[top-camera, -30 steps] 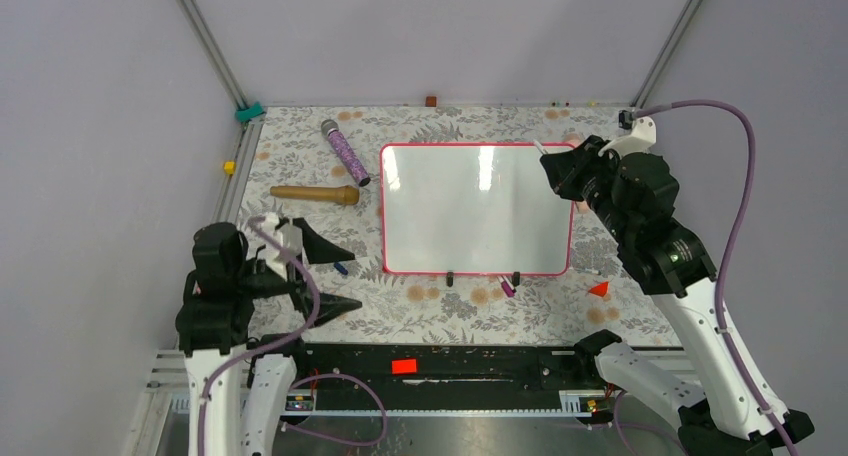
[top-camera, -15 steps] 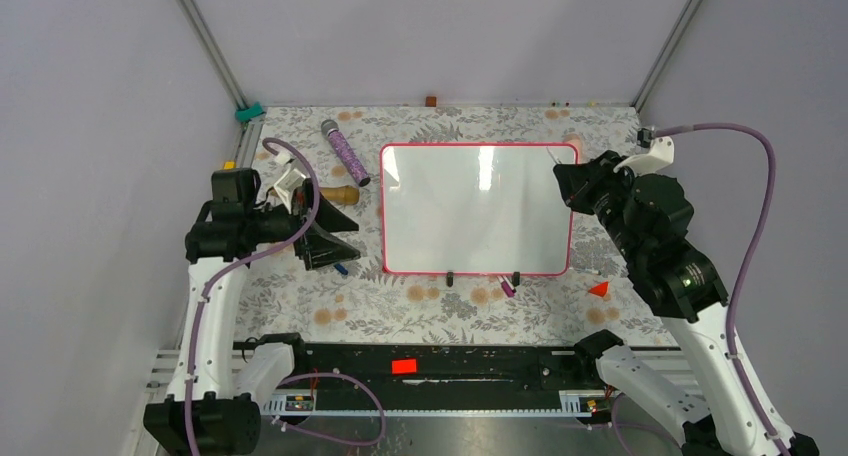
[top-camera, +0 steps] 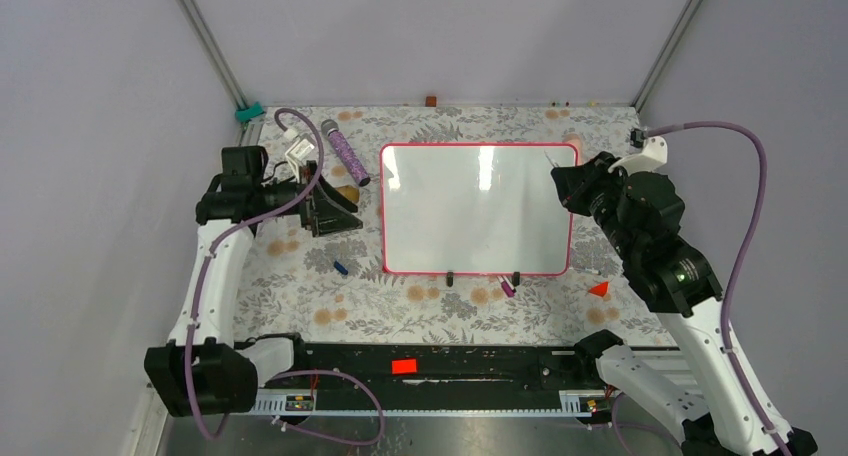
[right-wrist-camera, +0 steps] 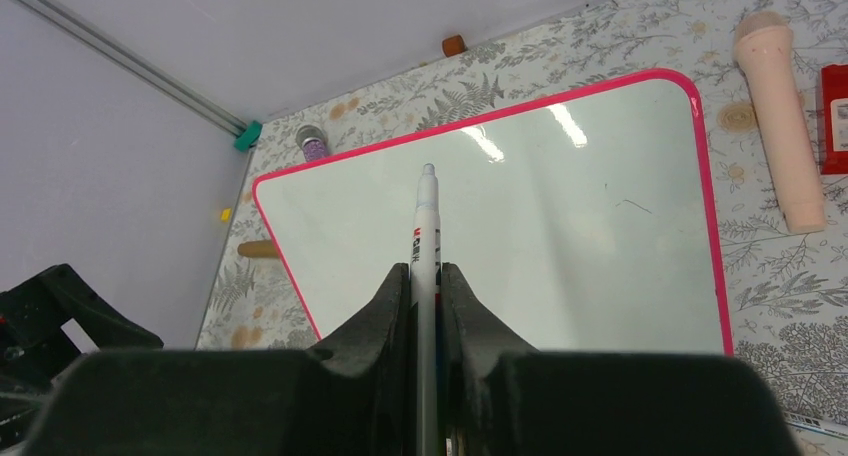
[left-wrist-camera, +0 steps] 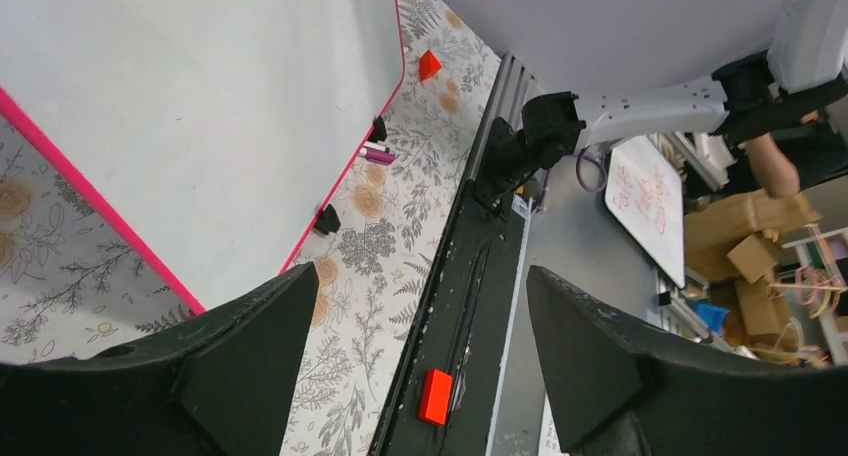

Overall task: Write a sentence on the whiteboard
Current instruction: Hold the whiteboard on the whiteboard stand.

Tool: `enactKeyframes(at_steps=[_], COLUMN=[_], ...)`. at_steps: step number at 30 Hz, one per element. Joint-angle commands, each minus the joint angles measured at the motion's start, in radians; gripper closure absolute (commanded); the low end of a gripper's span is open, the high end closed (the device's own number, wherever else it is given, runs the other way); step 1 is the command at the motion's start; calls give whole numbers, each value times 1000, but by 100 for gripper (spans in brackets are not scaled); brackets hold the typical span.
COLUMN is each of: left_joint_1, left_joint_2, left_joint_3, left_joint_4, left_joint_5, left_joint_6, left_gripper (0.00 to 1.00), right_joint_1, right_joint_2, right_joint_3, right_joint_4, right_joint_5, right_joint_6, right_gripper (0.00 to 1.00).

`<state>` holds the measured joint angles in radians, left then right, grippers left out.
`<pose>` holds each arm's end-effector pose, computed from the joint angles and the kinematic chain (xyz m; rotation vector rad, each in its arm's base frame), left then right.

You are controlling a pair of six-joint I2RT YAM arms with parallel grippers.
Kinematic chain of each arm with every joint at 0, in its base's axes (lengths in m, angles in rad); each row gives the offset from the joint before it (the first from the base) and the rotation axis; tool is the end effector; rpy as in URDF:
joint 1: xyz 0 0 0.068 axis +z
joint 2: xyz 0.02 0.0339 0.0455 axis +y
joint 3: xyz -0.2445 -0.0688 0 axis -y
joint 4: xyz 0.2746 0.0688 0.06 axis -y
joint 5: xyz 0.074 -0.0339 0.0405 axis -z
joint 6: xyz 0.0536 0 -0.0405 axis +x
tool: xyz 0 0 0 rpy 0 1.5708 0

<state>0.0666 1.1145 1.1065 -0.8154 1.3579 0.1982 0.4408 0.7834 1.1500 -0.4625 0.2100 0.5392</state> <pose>0.2483 -0.0359 0.3282 0.7129 1.8259 -1.3981 0.1924 0.0784 0.4284 0.2444 1.6782 0.5648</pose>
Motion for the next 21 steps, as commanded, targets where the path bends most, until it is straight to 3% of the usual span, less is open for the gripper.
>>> enactKeyframes(at_steps=[1,9,12,17,21], left_joint_1=[-1,-11,-12,-19,-24], left_joint_2=[89,244,271,338,421], left_joint_3=[51,124,112,147,168], left_joint_4=[107,138,279,394,620], left_joint_5=[31,17,2,-4,42], left_joint_6=[-80,-103,-233,-338,-522], left_gripper=[21,17,2,1,3], right_joint_1=[9,9,9,9,9], right_joint_2=[25,47,46,36,20], right_joint_3=[-7,-3,-2,-7,-22], right_joint_4=[31,42,45,45,44], right_joint_5=[10,-10,-26,-48,-52], right_joint_6=[-20,-109,-129,-151,-167], right_gripper=[100,100,100,100,100])
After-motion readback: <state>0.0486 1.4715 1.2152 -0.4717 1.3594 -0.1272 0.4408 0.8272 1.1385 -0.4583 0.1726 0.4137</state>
